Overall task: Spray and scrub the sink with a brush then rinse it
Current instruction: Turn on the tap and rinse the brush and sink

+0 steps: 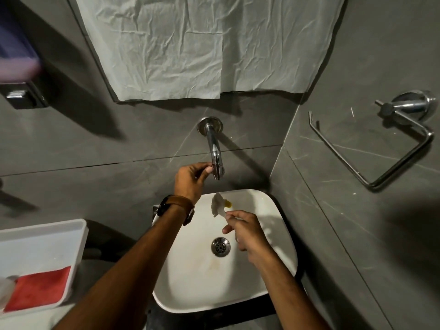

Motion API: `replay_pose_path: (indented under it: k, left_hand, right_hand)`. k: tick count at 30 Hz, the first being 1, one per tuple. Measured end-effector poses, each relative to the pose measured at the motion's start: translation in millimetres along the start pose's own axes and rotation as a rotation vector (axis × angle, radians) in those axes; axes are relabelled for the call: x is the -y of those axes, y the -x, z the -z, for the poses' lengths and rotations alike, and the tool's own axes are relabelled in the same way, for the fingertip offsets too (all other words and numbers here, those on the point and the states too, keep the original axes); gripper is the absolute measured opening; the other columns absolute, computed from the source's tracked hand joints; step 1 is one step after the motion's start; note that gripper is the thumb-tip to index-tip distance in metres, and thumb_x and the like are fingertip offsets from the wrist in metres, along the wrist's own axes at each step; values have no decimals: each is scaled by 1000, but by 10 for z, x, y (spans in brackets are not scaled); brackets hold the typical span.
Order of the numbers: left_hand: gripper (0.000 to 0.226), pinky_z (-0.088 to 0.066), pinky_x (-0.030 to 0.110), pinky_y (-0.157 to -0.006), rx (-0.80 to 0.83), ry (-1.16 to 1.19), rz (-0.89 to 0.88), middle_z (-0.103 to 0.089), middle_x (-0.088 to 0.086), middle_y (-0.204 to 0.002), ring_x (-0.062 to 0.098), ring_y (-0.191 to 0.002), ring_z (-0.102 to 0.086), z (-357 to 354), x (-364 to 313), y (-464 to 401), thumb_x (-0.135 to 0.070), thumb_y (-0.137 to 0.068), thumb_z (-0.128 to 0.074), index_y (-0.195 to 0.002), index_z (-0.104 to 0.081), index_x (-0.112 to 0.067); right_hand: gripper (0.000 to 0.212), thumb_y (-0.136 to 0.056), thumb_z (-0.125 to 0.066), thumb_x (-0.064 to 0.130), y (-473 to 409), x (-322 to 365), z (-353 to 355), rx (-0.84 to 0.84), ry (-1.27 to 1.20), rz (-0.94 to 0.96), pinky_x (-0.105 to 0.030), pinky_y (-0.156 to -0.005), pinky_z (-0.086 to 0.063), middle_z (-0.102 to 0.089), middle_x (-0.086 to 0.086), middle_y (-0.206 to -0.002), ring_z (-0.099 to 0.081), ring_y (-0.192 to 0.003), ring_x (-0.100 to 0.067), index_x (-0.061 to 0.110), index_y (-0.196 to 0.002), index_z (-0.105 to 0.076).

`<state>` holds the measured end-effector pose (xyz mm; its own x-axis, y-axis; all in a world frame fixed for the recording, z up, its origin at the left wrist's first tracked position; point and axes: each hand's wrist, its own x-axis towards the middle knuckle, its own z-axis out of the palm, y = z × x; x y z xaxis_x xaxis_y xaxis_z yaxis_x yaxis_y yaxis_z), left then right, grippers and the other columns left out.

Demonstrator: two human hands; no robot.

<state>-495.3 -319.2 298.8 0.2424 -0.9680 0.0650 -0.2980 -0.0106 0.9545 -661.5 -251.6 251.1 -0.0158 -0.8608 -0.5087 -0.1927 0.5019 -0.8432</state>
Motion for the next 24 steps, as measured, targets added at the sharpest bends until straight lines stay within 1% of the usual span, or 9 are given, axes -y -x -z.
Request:
replay_pose_path:
  k: [4, 8, 11, 14, 16, 18, 20, 22, 24]
  left_hand:
    - [20, -52, 47, -102, 59, -36, 28, -75, 11, -107, 23, -104, -69, 25, -29, -92, -10, -90, -66, -107, -74, -3]
    - [17, -55, 41, -97, 43, -190, 13, -76, 0, -102, 14, -97, -69, 34, -69, -84, -21, -91, -67, -105, -76, -14]
    - [27, -60, 34, -86, 19, -253, -7, -77, -8, -94, 3, -87, -68, 28, -151, 12, -42, -86, -66, -101, -77, -22]
    - [49, -56, 24, -67, 16, -401, -40, -76, -10, -83, 4, -75, -67, 10, -266, 68, -69, -73, -69, -95, -78, -26]
    - [41, -47, 19, -53, -3, -464, -56, -69, -11, -66, 3, -61, -60, -4, -327, 44, -63, -74, -72, -86, -77, -24]
    - [27, -37, 8, -45, 30, -426, -37, -62, -13, -59, 2, -55, -54, -6, -346, 2, -47, -79, -76, -82, -76, -21]
    - [21, -41, 10, -53, 92, -381, -19, -68, -9, -68, 7, -62, -59, 19, -329, -32, -37, -81, -76, -84, -77, -16]
    - [19, -51, 22, -67, 158, -329, -2, -74, -3, -80, 12, -74, -65, 66, -319, -56, -34, -81, -76, -88, -79, -16]
    - [19, -51, 23, -73, 209, -296, 7, -75, -7, -84, 6, -78, -66, 101, -325, -71, -35, -81, -77, -92, -79, -19]
  right_hand:
    - [9, -98, -62, 30, -43, -10, -55, 3, -18, -17, -17, -38, -26, -76, -3, -70, -40, -32, 0, 28, -101, -70]
    - [14, -96, -62, 31, -87, -14, -57, -18, -12, -16, -16, -36, -26, -78, -3, -71, -42, -30, 3, 24, -105, -71]
    - [16, -92, -63, 33, -89, 24, -24, -43, 35, 13, -16, -38, -29, -79, -2, -71, -42, -31, 2, 22, -99, -73]
    - [19, -83, -65, 39, -58, 84, 51, -84, 108, 46, -17, -38, -32, -78, 5, -66, -44, -33, -5, 22, -87, -74]
    - [23, -76, -67, 44, -37, 112, 117, -106, 152, 77, -17, -41, -34, -77, 9, -64, -54, -42, -3, 24, -83, -75]
    - [22, -73, -70, 46, -38, 121, 181, -123, 167, 113, -20, -51, -37, -77, 10, -63, -67, -64, -3, 25, -81, -76]
    - [21, -70, -74, 44, -61, 114, 228, -128, 141, 154, -23, -57, -40, -77, 7, -63, -73, -75, -10, 25, -78, -76]
    - [18, -67, -77, 39, -85, 109, 253, -110, 98, 194, -27, -65, -47, -78, 2, -65, -75, -77, -16, 23, -75, -76]
    - [15, -66, -77, 38, -90, 109, 276, -90, 58, 222, -28, -68, -47, -78, -1, -68, -76, -77, -18, 24, -74, -76]
